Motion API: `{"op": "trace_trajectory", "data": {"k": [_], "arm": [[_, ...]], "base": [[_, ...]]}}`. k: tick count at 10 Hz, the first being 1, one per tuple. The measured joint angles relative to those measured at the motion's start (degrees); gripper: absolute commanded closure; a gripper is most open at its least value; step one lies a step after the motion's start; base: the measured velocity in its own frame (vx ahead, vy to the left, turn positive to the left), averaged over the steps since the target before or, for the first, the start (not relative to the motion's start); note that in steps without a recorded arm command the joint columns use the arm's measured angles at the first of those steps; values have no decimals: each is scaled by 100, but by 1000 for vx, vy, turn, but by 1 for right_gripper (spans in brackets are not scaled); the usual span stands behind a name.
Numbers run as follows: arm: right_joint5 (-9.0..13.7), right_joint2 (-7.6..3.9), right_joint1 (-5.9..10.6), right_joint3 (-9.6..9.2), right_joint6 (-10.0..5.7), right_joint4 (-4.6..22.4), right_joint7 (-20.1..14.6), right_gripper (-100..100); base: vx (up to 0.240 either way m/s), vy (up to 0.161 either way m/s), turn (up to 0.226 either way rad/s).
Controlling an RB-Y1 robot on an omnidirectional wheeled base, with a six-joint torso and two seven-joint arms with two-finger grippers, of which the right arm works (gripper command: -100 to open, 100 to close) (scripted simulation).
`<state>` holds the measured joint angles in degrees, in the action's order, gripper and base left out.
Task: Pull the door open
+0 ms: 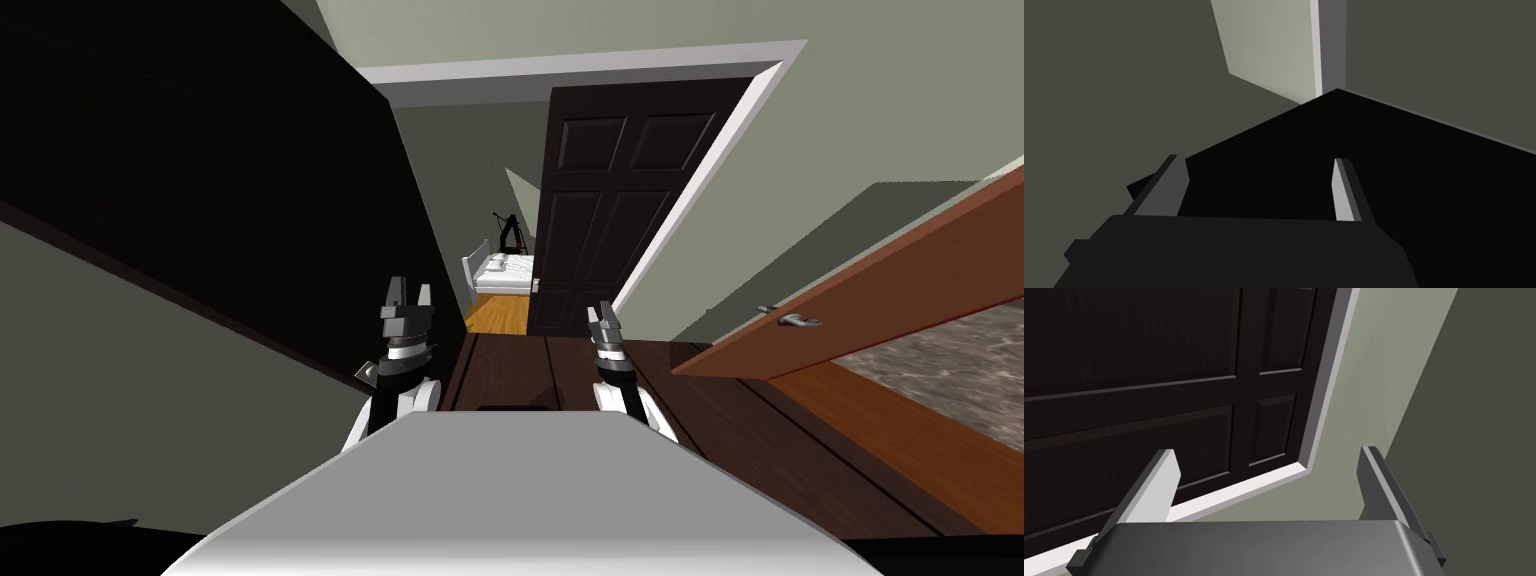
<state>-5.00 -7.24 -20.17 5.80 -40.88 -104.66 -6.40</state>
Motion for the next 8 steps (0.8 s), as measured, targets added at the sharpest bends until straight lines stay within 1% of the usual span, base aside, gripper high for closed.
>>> {"op": "trace_trajectory", "data": {"k": [1, 2, 4, 6, 8], "arm": [[-20, -11, 32, 7, -40, 146, -31, -100], [-29, -47, 51, 30, -60, 253, -81, -100], [-61, -94, 126, 57, -71, 483, -166, -100], [-100, -120, 195, 73, -133, 759, -232, -100], [-139, -148, 219, 85, -183, 979, -305, -100]], "base": [[87, 47, -6], [90, 32, -13], [104, 37, -6], [93, 25, -9], [96, 38, -6]]}}
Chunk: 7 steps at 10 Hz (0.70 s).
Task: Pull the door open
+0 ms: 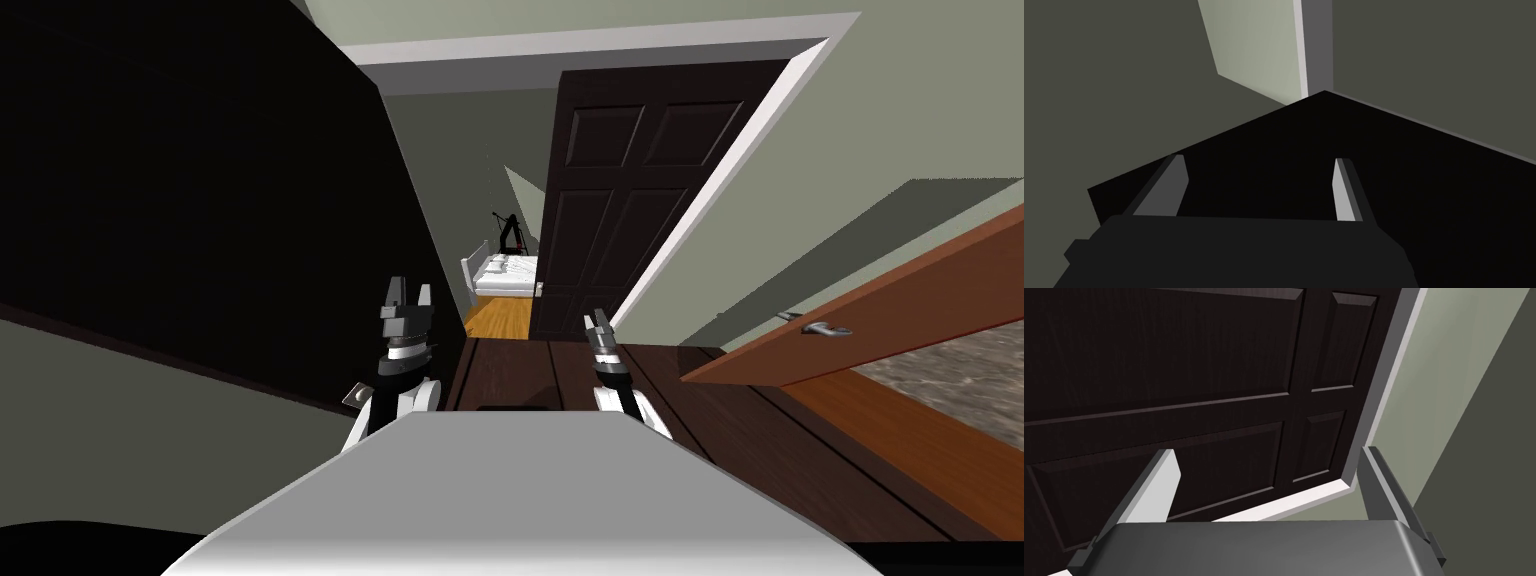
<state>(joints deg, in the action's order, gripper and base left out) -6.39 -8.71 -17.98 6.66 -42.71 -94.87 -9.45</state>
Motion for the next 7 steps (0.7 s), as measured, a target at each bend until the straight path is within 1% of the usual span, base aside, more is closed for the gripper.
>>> {"op": "trace_trajectory", "data": {"k": [1, 2, 5, 7], "arm": [[-8, -42, 37, 26, -29, 143, -55, -100], [-36, -31, 54, 22, -87, 297, -79, -100], [-88, -94, 163, 58, -139, 669, -194, -100], [-121, -133, 173, 81, -207, 905, -281, -100]], "base": [[98, 34, -13], [111, 34, -8], [102, 37, -8], [97, 37, -9]]}}
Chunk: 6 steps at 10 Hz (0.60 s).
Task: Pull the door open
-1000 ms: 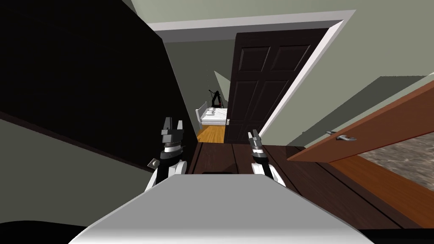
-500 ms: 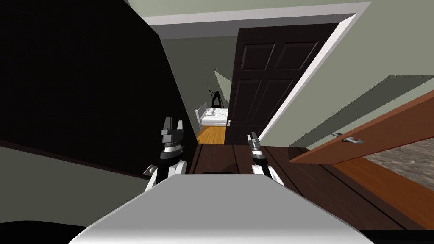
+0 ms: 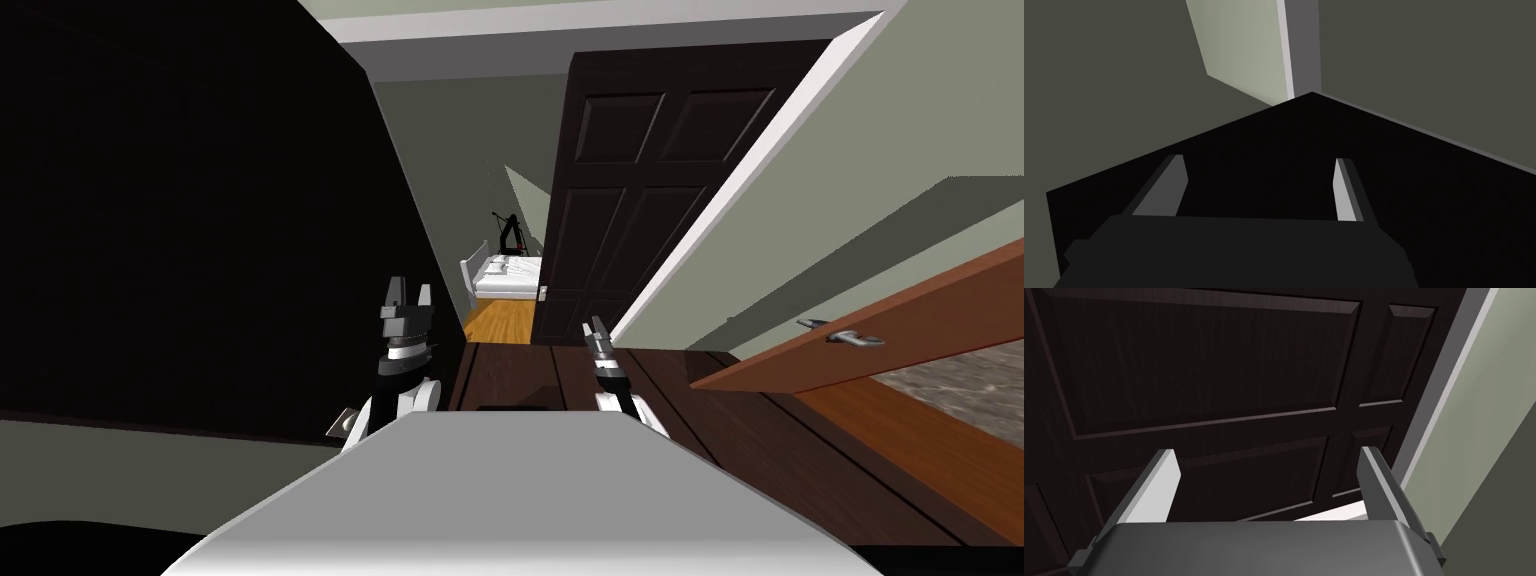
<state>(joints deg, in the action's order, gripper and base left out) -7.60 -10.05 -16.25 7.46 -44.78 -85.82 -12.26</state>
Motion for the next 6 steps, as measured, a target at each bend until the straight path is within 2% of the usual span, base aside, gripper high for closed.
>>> {"op": "trace_trajectory", "data": {"k": [4, 6], "arm": [[-80, -50, 113, 32, -76, 480, -145, -100], [-105, -111, 204, 68, -124, 764, -235, -100]], "base": [[100, 45, -8], [98, 29, -7]]}}
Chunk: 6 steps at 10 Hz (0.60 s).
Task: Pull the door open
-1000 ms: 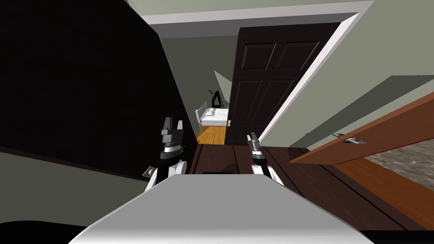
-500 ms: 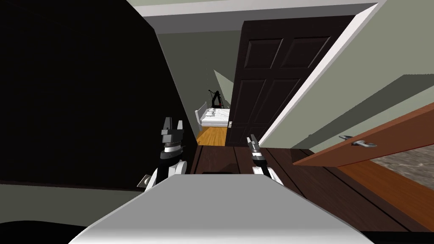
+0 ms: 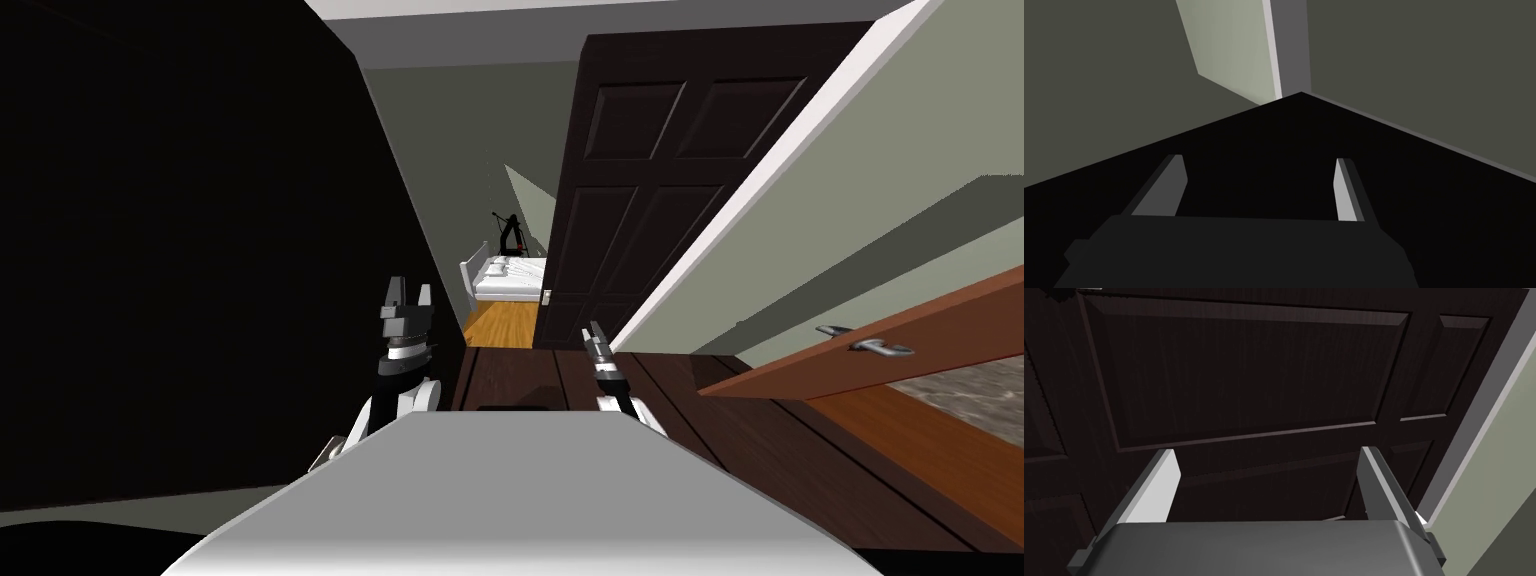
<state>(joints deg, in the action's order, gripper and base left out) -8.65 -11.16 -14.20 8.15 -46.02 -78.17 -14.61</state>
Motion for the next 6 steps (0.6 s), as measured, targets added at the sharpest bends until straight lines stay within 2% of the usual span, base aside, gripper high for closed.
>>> {"op": "trace_trajectory", "data": {"k": [6], "arm": [[-103, -89, 140, 61, -184, 745, -220, -100]], "base": [[98, 35, -8]]}}
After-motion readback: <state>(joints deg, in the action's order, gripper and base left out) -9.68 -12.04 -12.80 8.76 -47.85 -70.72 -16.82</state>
